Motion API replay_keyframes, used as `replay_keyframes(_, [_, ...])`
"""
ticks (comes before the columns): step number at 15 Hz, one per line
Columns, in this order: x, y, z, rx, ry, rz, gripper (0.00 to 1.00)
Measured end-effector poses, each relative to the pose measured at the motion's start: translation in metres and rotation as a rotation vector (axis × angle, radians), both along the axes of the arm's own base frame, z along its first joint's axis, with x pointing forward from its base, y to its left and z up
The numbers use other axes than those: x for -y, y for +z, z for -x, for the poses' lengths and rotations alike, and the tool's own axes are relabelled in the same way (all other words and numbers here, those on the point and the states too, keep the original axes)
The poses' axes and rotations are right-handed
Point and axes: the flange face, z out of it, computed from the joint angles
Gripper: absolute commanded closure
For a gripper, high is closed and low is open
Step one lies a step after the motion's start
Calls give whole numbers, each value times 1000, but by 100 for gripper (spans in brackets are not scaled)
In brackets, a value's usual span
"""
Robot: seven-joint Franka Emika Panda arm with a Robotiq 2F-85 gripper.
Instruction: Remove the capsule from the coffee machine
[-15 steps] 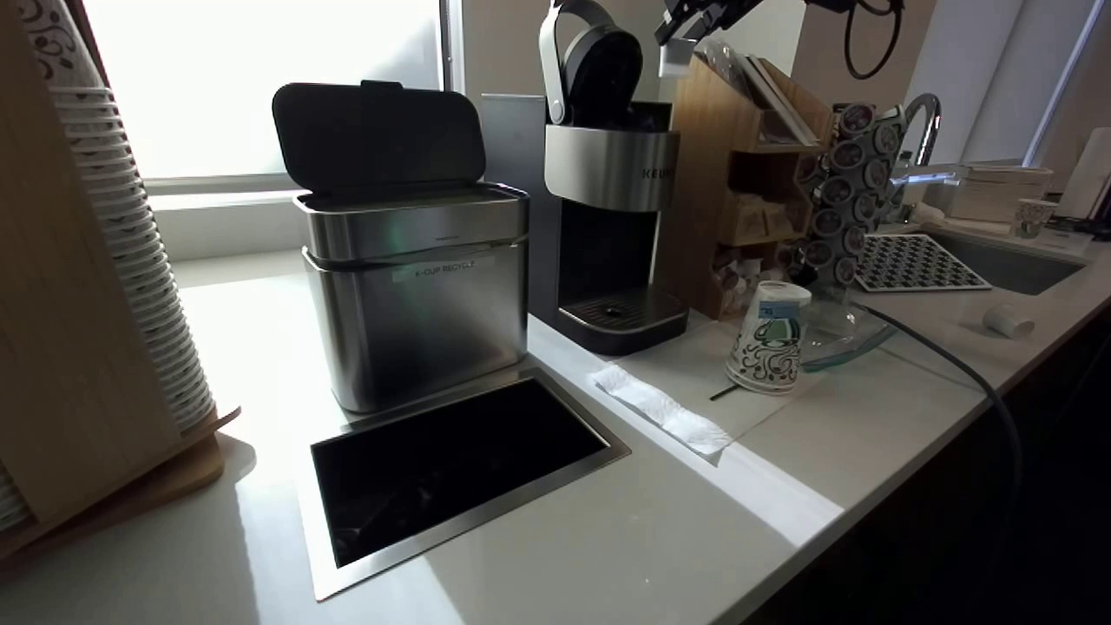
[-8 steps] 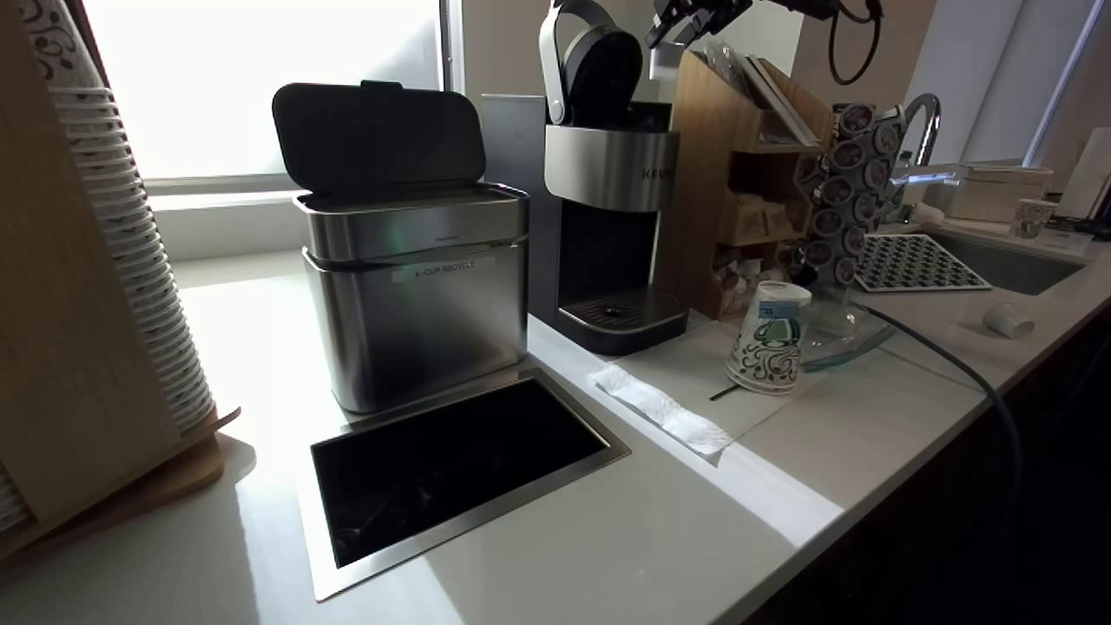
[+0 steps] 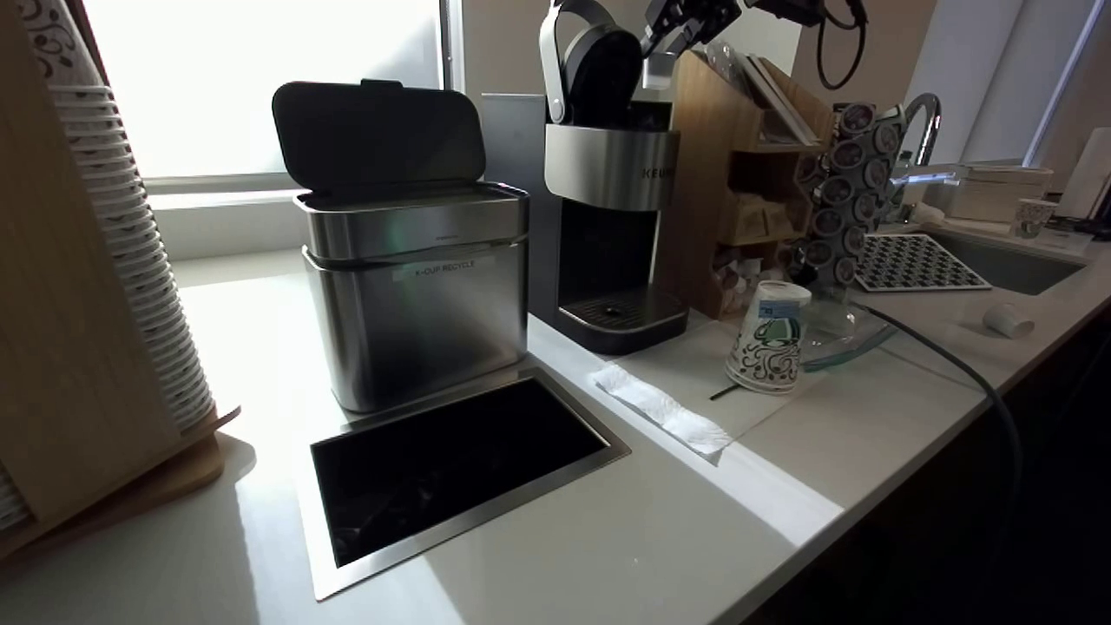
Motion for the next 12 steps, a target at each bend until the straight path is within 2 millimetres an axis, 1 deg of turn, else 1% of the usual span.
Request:
replay_keyframes(6, [-2, -10, -12, -12, 9, -8, 71])
replay_keyframes(11, [1, -12, -20, -9, 8, -11, 71])
replay_keyframes(12, [1, -12, -21, -8, 8, -11, 65])
